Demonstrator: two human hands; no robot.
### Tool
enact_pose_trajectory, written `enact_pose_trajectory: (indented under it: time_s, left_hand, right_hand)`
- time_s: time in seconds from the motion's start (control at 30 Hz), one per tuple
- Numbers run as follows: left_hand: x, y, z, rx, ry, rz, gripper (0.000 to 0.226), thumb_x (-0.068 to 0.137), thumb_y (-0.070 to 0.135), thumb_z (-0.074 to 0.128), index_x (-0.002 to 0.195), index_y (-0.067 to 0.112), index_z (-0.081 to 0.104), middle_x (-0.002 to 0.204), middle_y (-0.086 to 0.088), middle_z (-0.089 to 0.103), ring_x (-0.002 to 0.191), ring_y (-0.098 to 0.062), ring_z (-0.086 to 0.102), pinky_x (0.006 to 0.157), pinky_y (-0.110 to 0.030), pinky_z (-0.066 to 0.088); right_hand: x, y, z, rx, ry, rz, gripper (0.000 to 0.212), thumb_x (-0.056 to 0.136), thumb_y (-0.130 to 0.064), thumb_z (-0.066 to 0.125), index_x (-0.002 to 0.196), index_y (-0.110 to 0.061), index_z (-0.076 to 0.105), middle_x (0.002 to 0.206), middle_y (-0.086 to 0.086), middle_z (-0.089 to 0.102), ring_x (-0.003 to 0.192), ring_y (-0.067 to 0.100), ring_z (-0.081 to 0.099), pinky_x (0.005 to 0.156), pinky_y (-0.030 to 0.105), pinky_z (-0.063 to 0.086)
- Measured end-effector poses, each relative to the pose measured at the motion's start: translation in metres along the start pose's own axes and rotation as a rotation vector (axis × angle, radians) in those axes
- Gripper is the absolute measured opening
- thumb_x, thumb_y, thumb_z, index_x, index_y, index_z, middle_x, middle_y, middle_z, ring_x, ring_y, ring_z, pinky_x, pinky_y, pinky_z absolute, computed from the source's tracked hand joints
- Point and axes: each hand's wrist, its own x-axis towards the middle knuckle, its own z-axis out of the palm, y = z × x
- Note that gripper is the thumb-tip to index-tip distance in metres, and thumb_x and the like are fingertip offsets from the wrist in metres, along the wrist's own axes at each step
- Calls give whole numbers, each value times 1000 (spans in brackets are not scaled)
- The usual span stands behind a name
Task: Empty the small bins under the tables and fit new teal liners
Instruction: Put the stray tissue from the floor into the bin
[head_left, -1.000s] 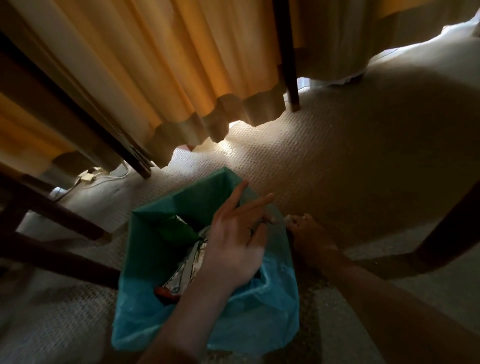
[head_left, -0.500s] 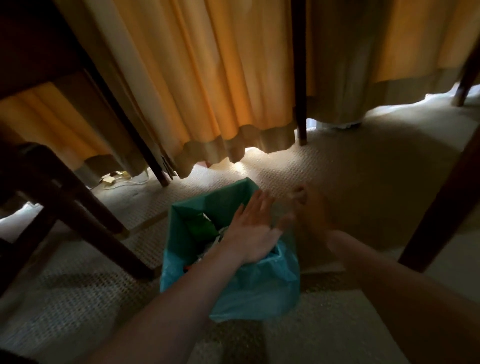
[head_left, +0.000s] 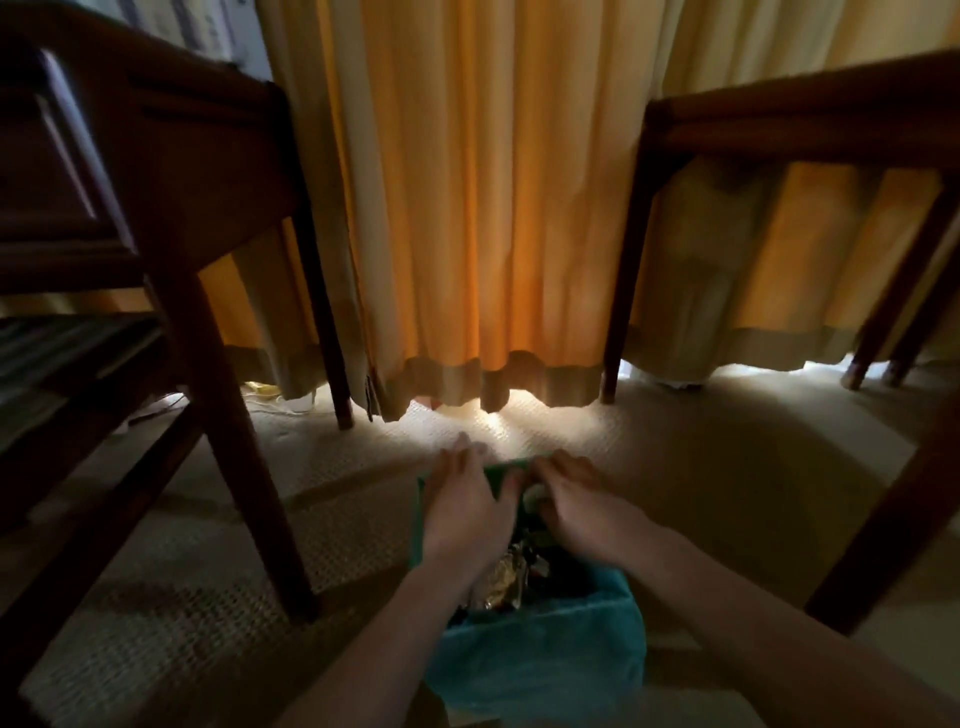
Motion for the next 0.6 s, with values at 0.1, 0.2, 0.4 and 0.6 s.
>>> enact_pose_trajectory:
  time_s: [0.1, 0.2, 0.4, 0.6]
  left_hand:
    - [5, -11, 8, 187, -147, 70, 66, 99, 58, 35, 155, 25, 28, 168, 5, 4, 155, -21, -7, 124, -54, 0]
    - [1, -23, 4, 280, -186, 70, 69, 100, 53, 36, 159, 23, 17, 168, 1, -12, 153, -27, -18, 122, -56, -8]
    - [-22, -64, -12, 188, -183, -185, 87, 101, 31, 49, 158, 23, -16, 162, 2, -29, 149, -35, 26, 114, -48, 39]
    - [-28, -87, -8, 138, -246, -167, 52, 105, 28, 38, 155, 26, 23, 161, -5, 27, 104, -16, 64, 90, -41, 56]
  right_hand:
    - [-4, -2, 19, 10, -101, -27, 50, 87, -47, 59, 134, -37, 43, 138, -3, 42, 130, 21, 41, 105, 40, 43]
    - [-14, 14, 34, -27, -123, -3, 67, 85, -57, 56, 146, -41, 33, 158, 2, 28, 146, 27, 26, 115, 45, 34]
    - [-24, 38, 33, 148, -146, 250, 75, 99, -33, 49, 157, -35, 1, 155, 14, 40, 130, 35, 53, 104, 41, 42]
    - [-26, 35, 37, 119, -39, 283, 35, 86, -9, 54, 120, -17, 54, 114, 8, 65, 105, 26, 65, 88, 35, 52]
